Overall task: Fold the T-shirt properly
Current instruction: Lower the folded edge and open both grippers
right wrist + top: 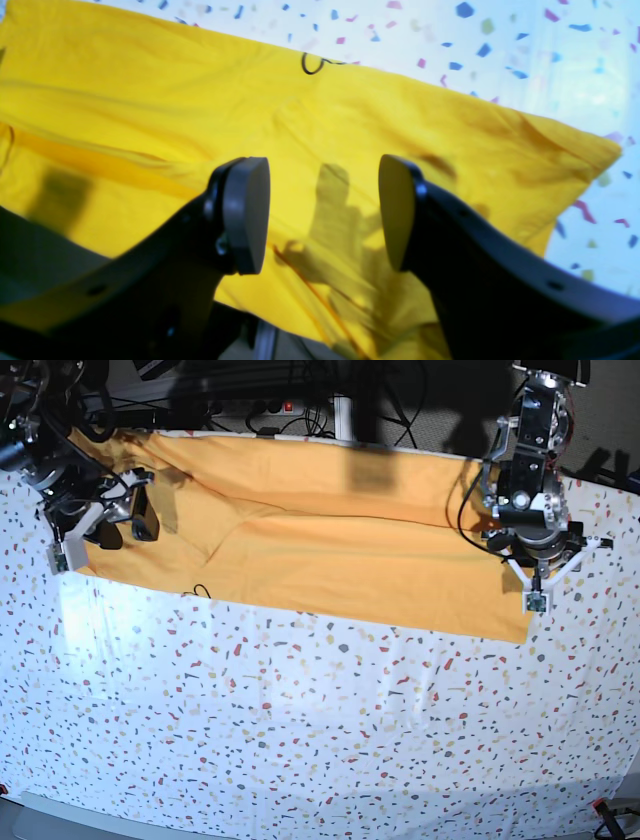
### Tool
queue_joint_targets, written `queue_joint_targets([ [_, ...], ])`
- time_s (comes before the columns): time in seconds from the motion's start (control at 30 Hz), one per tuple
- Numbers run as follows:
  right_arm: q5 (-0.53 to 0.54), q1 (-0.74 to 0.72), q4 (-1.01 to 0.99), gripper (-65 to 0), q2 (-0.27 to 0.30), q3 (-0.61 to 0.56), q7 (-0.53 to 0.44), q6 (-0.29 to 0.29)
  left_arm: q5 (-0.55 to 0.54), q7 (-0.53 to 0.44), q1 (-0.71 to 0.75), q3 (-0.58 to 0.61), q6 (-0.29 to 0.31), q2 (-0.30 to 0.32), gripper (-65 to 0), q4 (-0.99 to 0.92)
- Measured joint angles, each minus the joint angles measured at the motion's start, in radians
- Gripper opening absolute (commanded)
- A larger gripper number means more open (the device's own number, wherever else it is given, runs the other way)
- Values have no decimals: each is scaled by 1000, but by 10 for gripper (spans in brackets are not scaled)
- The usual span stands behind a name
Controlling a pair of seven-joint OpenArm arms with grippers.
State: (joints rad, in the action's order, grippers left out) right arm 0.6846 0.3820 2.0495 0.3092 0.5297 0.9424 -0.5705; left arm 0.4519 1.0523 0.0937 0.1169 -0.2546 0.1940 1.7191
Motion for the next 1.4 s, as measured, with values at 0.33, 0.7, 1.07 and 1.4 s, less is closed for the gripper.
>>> queue_joint_targets([
  [0.33, 0, 0, 0, -305, -13, 0, 2, -1, 0, 61, 0, 0, 29, 0, -486, 0],
  [0.7, 0, 0, 0, -305, -13, 0, 16, -1, -47, 47, -3, 0, -42, 2, -486, 0],
  [1.07, -19, 0, 0, -305, -13, 0, 0, -1, -35, 4, -2, 0, -50, 0, -486, 89],
  [1.4, -153, 0, 0, -305, -13, 0, 19, -1, -474, -49, 2, 0, 149, 2, -486, 261],
])
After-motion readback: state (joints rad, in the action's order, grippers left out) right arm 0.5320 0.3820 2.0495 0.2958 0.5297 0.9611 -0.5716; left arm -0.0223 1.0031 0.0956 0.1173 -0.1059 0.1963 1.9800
